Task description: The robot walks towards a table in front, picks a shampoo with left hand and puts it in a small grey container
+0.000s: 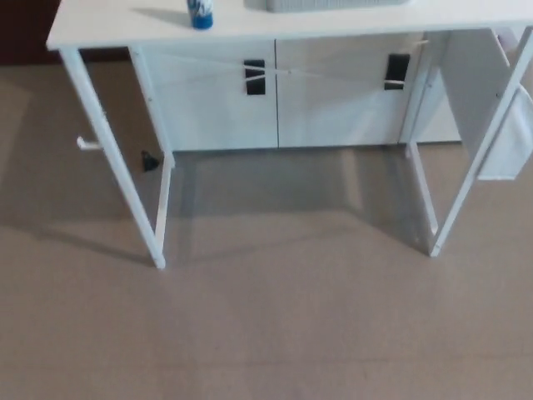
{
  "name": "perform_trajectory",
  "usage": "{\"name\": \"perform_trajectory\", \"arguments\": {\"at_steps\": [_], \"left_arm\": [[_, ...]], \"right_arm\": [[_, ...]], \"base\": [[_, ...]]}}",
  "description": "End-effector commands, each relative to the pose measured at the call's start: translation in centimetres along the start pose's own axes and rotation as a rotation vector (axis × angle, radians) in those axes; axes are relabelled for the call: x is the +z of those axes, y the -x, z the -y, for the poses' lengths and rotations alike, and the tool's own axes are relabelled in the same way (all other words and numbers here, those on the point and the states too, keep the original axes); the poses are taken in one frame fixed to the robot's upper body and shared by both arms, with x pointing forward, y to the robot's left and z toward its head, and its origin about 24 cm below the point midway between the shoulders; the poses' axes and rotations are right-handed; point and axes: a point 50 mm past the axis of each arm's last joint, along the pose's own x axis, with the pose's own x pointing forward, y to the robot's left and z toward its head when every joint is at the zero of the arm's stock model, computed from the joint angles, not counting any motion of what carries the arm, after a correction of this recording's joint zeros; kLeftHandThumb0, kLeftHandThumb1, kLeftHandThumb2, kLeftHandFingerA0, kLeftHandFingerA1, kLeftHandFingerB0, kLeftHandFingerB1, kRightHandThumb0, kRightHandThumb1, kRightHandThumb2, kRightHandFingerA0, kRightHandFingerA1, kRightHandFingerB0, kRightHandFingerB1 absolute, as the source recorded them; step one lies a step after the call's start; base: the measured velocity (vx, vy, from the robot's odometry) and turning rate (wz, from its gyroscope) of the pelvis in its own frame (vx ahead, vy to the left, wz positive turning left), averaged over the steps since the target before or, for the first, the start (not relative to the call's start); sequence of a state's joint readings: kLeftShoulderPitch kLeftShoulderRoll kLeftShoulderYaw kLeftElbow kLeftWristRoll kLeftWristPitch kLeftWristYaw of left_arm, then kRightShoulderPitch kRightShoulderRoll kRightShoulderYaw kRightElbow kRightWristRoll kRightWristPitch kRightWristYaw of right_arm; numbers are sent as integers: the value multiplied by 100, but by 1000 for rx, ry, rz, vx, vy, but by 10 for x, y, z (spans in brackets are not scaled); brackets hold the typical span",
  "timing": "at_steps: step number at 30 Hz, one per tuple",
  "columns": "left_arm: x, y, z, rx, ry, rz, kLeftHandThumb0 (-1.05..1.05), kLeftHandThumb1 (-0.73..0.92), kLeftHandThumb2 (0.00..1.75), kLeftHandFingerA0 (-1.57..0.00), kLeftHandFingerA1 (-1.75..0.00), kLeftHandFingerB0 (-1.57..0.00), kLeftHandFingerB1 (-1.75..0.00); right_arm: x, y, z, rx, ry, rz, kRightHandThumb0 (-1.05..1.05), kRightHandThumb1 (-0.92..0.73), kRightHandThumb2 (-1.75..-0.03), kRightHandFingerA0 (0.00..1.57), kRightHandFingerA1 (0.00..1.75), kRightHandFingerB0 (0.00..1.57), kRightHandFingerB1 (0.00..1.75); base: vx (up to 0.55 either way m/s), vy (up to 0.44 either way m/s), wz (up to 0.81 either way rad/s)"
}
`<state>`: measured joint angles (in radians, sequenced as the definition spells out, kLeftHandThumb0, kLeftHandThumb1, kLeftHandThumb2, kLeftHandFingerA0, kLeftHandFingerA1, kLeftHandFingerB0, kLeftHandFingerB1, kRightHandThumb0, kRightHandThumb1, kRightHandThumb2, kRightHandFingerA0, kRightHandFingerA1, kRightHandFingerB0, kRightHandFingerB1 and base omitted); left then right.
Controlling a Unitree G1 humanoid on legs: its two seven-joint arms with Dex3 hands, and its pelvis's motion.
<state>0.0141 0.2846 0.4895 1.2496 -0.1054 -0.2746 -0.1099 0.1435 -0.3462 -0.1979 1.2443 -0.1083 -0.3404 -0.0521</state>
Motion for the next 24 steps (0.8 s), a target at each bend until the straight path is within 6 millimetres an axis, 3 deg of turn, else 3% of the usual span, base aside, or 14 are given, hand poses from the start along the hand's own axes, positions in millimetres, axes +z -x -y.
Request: {"name": "perform_trajectory", "arguments": {"at_steps": [1,11,13,24], "left_arm": [[-2,1,-3,-31,50,0,-19,60,58,-51,-59,-43,-42],[-11,6,-6,-24,25,-18,-12,55,64,-46,-64,-42,-46],[-13,8,-8,-36,-60,-12,-10,56,62,-45,-58,-42,-44],[-14,8,-8,-35,-79,-18,-9,55,63,-46,-60,-41,-44]], "right_arm": [[-4,4,1,-48,-46,27,-19,-62,-59,60,42,47,38],[-14,11,-1,-21,11,47,-19,-59,-58,53,39,45,37],[-20,14,-3,-27,11,21,-21,-57,-61,52,42,44,40],[-29,18,-3,-25,20,0,-16,-61,-58,56,40,45,37]], "base": [[453,58,-19],[519,130,-26],[466,111,7],[364,-143,26]]}}
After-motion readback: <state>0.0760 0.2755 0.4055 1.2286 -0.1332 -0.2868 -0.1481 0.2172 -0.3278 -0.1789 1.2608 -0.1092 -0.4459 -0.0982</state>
